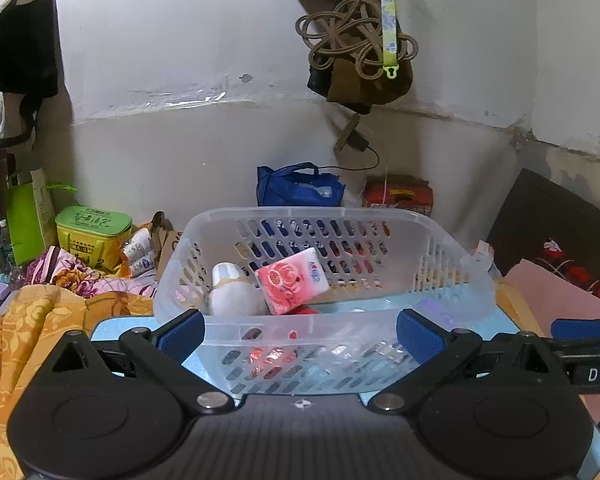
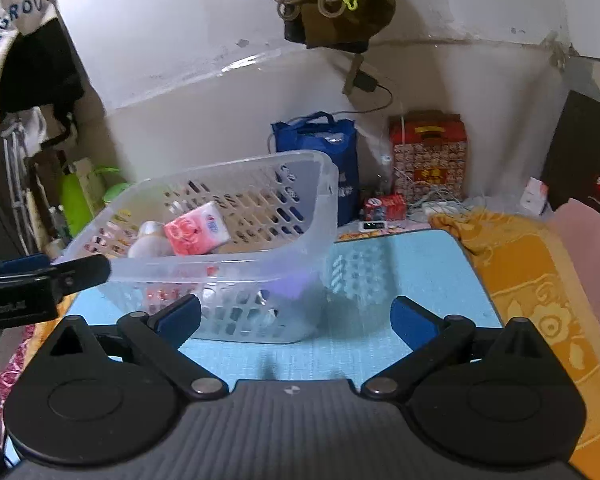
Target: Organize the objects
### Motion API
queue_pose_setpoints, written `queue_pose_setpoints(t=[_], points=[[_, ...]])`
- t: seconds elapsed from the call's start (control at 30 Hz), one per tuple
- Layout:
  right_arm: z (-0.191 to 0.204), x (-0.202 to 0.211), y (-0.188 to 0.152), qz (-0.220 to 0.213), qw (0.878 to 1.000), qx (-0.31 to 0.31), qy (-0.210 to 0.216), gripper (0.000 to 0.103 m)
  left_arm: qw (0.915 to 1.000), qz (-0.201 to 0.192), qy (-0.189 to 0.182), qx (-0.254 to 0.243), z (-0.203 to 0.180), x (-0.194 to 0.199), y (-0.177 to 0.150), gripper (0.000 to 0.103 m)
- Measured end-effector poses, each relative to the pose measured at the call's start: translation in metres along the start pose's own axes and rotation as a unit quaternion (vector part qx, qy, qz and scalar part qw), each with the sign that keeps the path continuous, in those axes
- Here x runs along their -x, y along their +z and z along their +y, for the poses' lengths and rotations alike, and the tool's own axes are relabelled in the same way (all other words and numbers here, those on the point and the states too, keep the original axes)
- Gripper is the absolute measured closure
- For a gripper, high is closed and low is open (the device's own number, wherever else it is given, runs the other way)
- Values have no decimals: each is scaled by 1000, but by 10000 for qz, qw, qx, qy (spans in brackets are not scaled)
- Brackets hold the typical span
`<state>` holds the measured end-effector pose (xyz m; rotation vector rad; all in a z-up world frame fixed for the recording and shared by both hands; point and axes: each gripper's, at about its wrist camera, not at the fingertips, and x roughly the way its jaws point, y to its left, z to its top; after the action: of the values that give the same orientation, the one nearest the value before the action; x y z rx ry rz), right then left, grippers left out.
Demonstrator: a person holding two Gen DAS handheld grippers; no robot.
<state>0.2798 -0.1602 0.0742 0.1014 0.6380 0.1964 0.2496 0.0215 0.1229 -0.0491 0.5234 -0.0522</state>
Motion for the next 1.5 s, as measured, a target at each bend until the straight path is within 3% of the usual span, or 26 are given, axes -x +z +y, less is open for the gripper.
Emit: queue_pose_setpoints(t=[0.57, 1.5], points=[[-14, 9, 0, -147, 9994, -298, 135, 0, 10000, 27, 52, 10, -10, 0, -1, 0], [3, 7, -3, -210, 9998, -45, 59, 0, 9999, 37, -6, 97, -1, 4, -4, 0]])
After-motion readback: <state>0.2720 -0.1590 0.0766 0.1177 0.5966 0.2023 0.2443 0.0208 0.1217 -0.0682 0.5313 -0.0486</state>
